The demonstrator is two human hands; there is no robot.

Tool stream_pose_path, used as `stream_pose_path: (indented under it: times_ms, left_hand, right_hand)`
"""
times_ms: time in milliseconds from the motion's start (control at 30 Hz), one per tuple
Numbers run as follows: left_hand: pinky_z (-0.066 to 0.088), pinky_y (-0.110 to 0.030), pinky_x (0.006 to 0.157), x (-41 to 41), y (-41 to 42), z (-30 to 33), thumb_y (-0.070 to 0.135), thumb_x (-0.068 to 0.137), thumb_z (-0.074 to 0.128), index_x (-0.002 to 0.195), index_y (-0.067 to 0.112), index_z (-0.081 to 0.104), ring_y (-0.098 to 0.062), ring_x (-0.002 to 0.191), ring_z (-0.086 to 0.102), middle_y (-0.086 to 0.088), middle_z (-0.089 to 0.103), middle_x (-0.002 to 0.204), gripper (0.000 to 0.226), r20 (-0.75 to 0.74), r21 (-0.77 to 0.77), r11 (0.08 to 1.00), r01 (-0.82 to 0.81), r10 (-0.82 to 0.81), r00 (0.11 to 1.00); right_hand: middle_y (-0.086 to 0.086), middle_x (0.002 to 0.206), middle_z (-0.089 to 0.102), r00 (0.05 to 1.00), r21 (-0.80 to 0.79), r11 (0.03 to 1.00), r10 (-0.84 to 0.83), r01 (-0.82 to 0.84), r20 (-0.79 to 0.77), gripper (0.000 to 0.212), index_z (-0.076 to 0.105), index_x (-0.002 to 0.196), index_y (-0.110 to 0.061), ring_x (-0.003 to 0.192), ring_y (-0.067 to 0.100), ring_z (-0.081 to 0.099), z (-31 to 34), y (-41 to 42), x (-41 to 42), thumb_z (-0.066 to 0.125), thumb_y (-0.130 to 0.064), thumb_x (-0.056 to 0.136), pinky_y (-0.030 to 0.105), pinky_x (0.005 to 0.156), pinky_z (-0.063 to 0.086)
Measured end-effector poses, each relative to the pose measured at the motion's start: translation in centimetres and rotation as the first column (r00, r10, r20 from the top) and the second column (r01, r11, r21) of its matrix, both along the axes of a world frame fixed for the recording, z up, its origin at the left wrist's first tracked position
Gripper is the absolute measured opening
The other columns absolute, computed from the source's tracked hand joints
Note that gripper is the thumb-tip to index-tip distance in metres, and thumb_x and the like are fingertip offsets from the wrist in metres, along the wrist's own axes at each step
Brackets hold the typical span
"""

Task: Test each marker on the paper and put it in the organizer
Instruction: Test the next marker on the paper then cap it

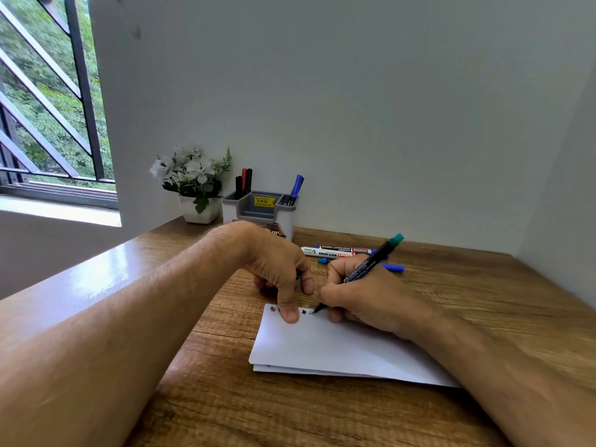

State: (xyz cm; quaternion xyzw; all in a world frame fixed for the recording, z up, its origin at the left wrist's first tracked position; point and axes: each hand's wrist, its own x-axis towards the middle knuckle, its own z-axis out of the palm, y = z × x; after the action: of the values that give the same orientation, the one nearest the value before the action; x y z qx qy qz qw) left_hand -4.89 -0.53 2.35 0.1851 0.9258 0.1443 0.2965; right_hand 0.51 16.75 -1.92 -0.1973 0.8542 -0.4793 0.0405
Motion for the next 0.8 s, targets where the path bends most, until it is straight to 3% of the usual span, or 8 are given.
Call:
stream_pose_path:
  times_ms: [333,800]
  left_hand:
    - [0.047,-0.045,0.098,-0.01,0.04,-0.02,0.011,0.075,0.082,0.115,0.021,0.057,-0.024,0.105,0.052,-0.005,0.056,0.116,0.048,0.002,-0.008,1.000,0.004,-0.004,1.000]
    - [0.047,-0.035,0.080,0.12,0.08,0.08,0.010,0.075,0.081,0.112,0.020,0.056,-0.020,0.096,0.053,-0.002,0.056,0.107,0.045,0.007,0.012,1.000,0.001,-0.001,1.000]
  right_hand:
    - [0.002,0.054,0.067,1.000,0.004,1.000,-0.007,0.007,0.004,0.012,0.061,0.053,-0.026,0.046,0.008,0.050,-0.08,0.02,-0.06,0.064,-0.027,0.064,0.023,0.048,0.040]
    - [0.003,0.058,0.070,1.000,-0.019,1.000,0.009,-0.009,-0.002,0.020,0.060,0.051,-0.028,0.041,0.002,0.047,0.10,0.09,0.17,0.064,-0.024,0.070,0.017,0.043,0.037]
